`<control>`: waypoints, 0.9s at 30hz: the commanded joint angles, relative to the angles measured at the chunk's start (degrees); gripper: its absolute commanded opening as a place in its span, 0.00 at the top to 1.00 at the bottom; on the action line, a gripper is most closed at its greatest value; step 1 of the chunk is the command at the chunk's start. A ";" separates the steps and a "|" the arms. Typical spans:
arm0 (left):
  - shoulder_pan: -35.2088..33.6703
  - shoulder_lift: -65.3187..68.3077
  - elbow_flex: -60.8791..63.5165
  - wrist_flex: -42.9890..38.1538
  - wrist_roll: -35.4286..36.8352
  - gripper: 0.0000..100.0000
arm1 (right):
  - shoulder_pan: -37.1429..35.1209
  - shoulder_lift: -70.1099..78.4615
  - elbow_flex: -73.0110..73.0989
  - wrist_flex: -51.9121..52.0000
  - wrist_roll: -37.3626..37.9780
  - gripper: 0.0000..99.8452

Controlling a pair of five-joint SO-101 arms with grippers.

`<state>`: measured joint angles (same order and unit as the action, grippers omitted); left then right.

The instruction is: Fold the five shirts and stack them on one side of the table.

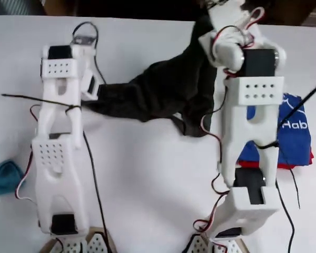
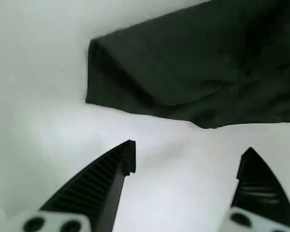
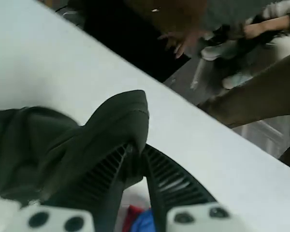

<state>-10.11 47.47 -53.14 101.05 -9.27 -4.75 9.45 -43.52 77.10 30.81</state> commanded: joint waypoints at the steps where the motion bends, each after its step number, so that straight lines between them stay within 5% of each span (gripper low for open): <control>1: 3.25 -5.80 -2.51 1.23 -1.49 0.65 | 3.82 -1.98 -2.37 -3.82 0.26 0.98; 14: 18.46 -4.57 -1.01 -2.46 -1.93 0.65 | 6.81 -1.45 6.42 -9.80 -1.67 0.98; 27: 14.59 7.65 -1.10 -9.32 -1.93 0.65 | 5.41 4.62 8.18 -14.73 -1.76 0.98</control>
<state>7.12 54.33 -53.32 93.93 -10.77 1.49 11.38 -35.16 65.05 29.67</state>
